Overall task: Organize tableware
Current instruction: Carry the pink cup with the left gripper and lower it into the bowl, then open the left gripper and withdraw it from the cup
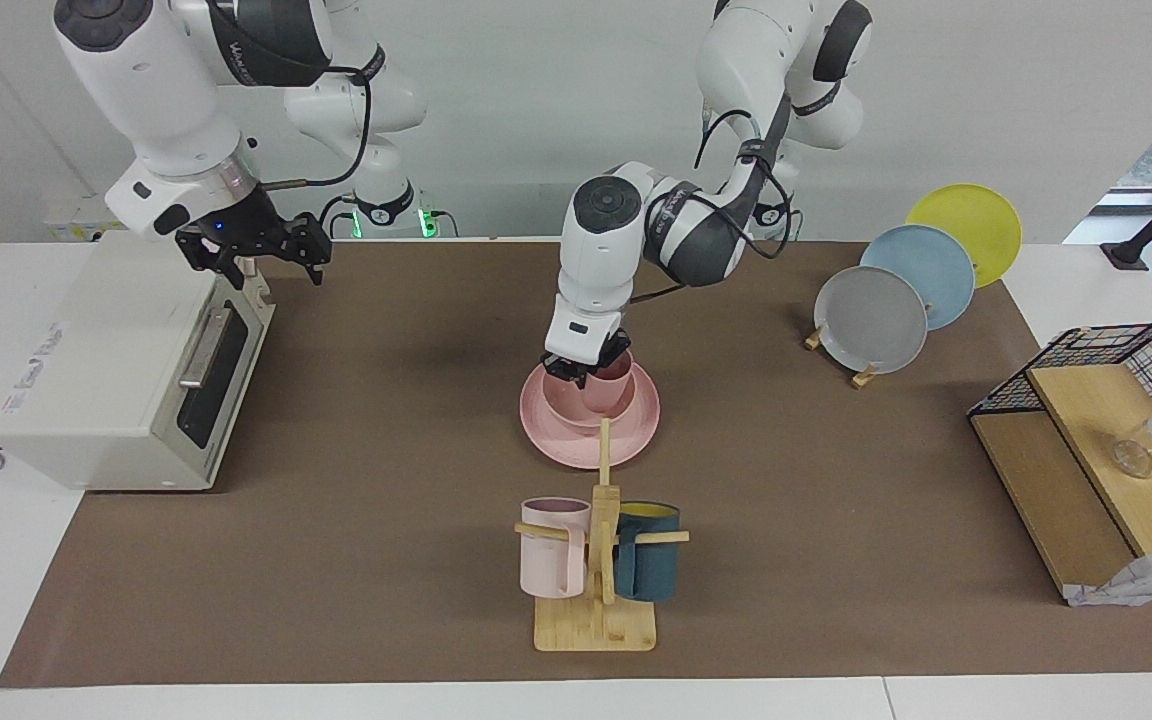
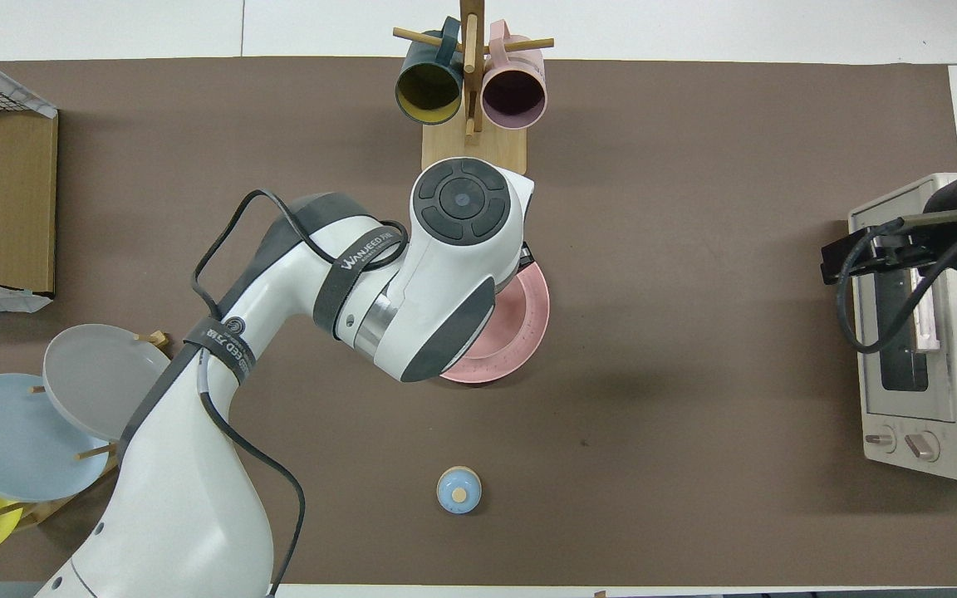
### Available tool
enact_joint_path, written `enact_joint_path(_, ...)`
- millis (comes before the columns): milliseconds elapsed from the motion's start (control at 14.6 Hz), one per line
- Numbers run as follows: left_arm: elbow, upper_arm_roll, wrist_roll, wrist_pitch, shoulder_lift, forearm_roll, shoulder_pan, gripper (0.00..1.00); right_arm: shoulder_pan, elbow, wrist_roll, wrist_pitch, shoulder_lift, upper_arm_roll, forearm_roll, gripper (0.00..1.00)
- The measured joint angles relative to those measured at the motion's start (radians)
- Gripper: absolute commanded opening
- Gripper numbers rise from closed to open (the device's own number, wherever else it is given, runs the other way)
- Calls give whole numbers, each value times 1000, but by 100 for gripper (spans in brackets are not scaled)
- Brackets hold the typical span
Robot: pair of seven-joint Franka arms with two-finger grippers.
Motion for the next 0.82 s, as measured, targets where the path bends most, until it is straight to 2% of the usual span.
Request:
enact_joint_path(342,-13,0,-3,28,25,0,-11,0,0,0,0,1,-7,2,0,100)
enact_joint_path(411,-14,1,-3,29,26,1,-11,17,0,0,0,1,-7,4,0,100)
enact_joint_path(479,-16,1,-3,32,26,1,-11,76,0,0,0,1,-7,5,0,100)
enact_joint_path(548,-19,2,-3,37,26,1,-11,100,0,0,0,1,-7,6,0,100)
enact_joint_path(822,-21,3,-3,42,25,2,-11,100,0,0,0,2,-7,6,0,100)
